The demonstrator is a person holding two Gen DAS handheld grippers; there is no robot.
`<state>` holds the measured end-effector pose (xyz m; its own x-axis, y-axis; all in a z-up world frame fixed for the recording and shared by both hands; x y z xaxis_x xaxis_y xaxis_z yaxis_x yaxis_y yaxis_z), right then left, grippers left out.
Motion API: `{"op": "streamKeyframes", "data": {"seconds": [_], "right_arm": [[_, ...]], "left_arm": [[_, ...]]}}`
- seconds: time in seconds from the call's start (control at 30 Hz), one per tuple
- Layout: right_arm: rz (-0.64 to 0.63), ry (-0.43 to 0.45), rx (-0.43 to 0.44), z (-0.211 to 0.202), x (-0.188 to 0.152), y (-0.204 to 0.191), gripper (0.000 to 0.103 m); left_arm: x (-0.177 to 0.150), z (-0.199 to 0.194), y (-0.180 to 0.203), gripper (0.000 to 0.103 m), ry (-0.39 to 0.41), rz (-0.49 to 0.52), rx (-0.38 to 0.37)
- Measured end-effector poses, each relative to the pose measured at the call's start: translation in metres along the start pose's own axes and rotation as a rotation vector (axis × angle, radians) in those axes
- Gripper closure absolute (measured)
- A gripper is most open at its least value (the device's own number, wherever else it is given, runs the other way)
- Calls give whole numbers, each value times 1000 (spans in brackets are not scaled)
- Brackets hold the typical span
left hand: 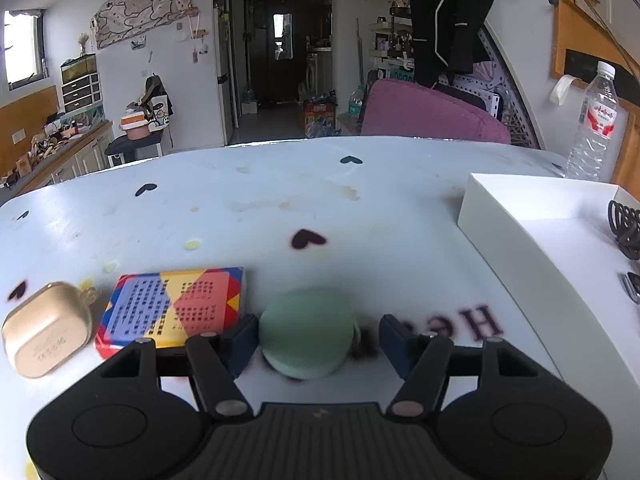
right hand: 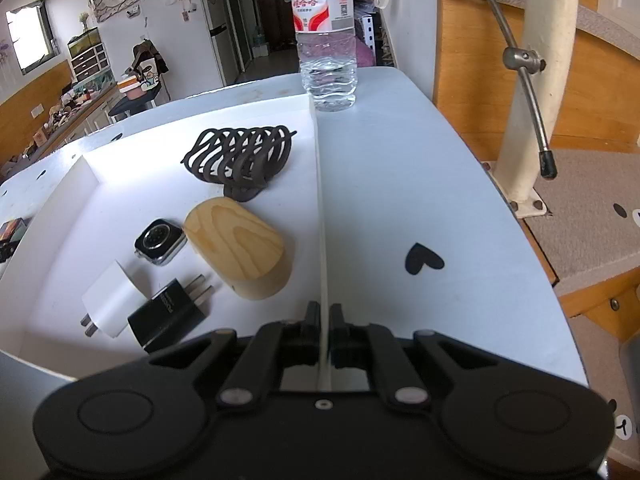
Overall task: Organize rigid objects
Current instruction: 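Carry the green case into the tray beside the hair clip, release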
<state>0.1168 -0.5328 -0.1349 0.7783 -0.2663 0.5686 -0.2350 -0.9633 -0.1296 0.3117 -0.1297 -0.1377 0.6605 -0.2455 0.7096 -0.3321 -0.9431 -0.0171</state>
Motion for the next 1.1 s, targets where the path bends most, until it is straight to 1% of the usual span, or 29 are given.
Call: {"op": "streamKeyframes", "data": {"seconds": [0.03,0.07,0.1,0.17,0.23,0.33,0.47,0.57,0.67,0.8,0.9,1.0,1.1], "right_arm": [[1,0,0,0,0,0,98],[1,0,0,0,0,0,98],[1,0,0,0,0,0,98],[2,1,0,0,0,0,98],[0,0,0,0,0,0,98],[0,0,-1,0,0,0,98],[-2,0,-1,0,0,0,98],[-2,0,-2,0,0,0,98],[-2,0,-2,0,0,0,98],[-4,-1,-3,0,0,-1,98],[-5,-3,-4,0,0,-1,98],[-5,-3,-4,0,0,-1,98],[-3,-3,-3,0,0,0,98]], "left_arm": [[0,0,0,37,1,-2,2],[0,0,1,39,5,-5,4],[0,-1,2,44,12,-5,6],[-2,-3,5,51,21,-2,3],[-4,-6,8,51,12,-8,7],[-4,-12,15,51,-1,-18,-13],[16,-38,41,51,56,12,-64],[38,-58,71,51,102,46,-127],[59,-67,108,51,122,91,-193],[79,-61,163,51,94,171,-251],[90,-46,202,51,63,219,-278],[93,-25,232,51,-11,220,-317],[88,-2,256,51,-71,228,-319]]}}
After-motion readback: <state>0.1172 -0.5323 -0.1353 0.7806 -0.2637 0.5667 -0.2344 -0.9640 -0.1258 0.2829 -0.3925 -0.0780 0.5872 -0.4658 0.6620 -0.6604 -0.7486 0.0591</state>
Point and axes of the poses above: each gripper's, at about its wrist camera, not at the fingertips, and z roughly the way its jaws point, y to its right, x to its top, the point moved 9 cm from there along z, roughly the way its jaws point, and after that the axes turned 6 degrees about -y, right-handed, at the moved point
